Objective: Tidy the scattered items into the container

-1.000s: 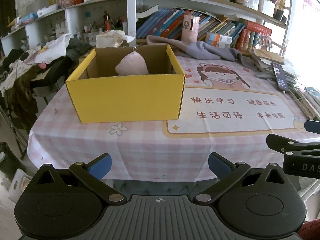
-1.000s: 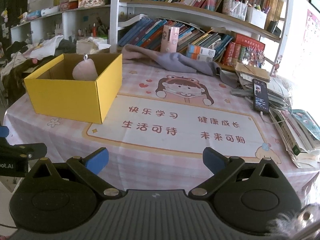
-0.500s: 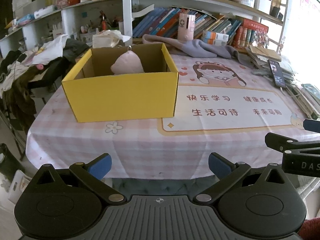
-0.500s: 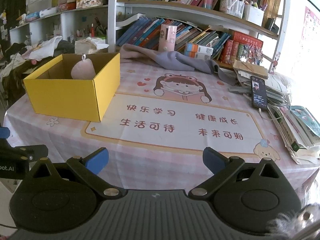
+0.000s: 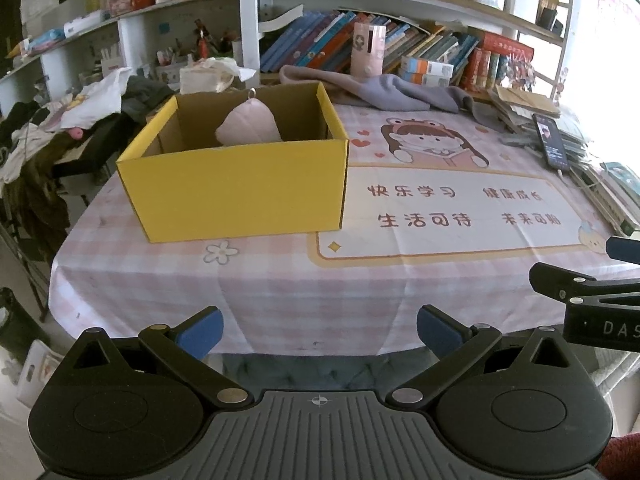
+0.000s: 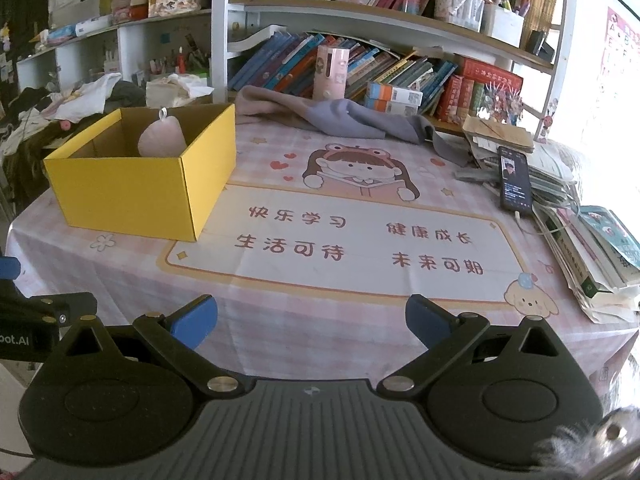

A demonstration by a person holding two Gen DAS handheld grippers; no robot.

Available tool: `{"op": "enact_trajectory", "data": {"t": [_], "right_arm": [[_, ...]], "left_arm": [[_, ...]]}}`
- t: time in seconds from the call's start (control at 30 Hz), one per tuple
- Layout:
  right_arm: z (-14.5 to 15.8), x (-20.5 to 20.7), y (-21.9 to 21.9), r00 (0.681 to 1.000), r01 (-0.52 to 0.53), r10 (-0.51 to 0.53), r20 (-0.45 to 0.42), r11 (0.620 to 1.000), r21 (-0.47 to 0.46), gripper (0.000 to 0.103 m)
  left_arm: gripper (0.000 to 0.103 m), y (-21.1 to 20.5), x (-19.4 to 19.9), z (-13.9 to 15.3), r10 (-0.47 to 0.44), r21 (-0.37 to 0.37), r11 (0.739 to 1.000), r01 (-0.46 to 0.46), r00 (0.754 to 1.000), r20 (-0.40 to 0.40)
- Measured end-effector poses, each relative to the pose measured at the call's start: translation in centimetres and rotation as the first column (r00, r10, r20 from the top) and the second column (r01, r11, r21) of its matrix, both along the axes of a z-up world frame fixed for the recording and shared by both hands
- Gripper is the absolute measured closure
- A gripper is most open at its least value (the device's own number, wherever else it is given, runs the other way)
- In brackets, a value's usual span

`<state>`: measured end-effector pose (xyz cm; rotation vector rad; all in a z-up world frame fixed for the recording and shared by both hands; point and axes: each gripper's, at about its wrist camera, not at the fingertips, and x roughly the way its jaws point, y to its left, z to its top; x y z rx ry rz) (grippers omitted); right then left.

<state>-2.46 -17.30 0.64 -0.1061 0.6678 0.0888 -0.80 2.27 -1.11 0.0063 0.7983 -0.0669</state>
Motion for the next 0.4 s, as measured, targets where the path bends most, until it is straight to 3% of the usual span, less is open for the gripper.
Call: {"op": "enact_trajectory", "data": {"t": [0.4], "right_arm": [[-0.03,0.15,-0.30,1.000,0.003,-0.002,-0.011,1.000,0.008,0.002]], "left_arm": [[0.000,-0.06,-0.21,0.14,-0.013,-0.010,1.000,0.013,1.000,0.008]]}}
